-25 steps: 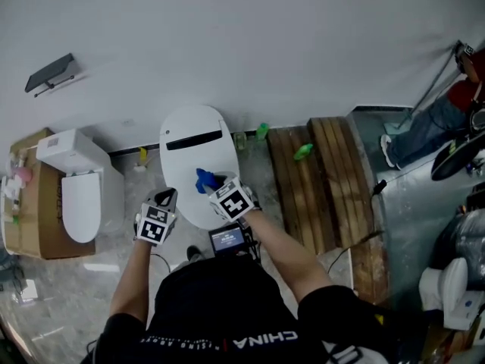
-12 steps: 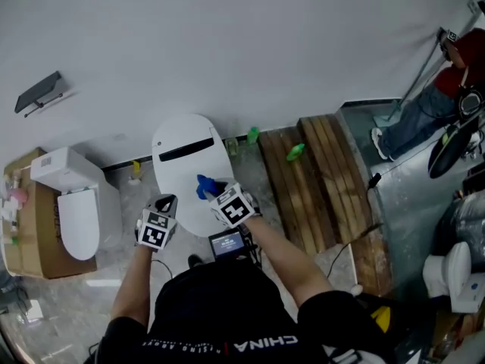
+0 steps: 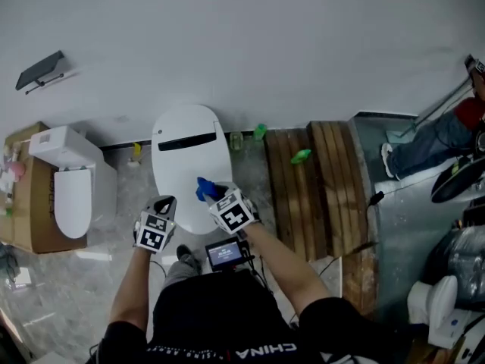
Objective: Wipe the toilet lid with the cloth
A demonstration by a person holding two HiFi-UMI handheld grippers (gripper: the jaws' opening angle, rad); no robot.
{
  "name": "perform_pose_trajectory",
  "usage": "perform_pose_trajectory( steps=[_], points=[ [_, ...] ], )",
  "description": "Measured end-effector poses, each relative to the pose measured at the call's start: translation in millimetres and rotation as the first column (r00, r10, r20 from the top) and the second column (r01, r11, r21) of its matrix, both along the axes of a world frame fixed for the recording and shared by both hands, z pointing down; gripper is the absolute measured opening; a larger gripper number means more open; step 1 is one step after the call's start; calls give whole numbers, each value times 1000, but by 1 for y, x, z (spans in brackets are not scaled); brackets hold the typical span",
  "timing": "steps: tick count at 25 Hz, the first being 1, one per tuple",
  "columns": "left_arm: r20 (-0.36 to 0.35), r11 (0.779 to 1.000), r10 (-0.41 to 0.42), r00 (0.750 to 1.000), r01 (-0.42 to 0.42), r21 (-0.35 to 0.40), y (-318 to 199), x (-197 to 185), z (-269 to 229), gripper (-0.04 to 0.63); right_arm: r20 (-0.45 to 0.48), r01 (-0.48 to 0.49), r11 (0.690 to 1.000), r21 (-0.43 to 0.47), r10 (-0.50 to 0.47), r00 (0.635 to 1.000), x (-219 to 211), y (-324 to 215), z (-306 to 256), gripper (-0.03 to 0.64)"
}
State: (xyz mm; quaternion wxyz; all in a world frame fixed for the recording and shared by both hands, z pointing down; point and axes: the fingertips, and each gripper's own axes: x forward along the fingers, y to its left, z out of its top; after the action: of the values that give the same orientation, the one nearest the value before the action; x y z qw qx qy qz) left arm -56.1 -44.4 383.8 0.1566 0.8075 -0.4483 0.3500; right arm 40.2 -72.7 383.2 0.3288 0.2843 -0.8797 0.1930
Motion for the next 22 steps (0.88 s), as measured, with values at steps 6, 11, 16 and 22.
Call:
perform_pose_trajectory(
  steps=[6,11,16,22],
  points=[
    [1,998,-58,998,58,-33,-7,-14,25,11,-33,70,997,-38,-71,997,-11,-9,35,95],
    [-8,997,-42,999,41,-71,-21,-43,70,11,-58,61,996,-67,-65,996,-37,-22,78,95],
    [0,995,5,1000,-5,-104,-43,-81,141,12,-93,74,992,-101,-83,992,-71,-26,148,95],
    [-3,994,46,999,-46,-101,-79,-127,209,11,-109,115,987,-114,-128,986,-126,-51,223,95]
  ],
)
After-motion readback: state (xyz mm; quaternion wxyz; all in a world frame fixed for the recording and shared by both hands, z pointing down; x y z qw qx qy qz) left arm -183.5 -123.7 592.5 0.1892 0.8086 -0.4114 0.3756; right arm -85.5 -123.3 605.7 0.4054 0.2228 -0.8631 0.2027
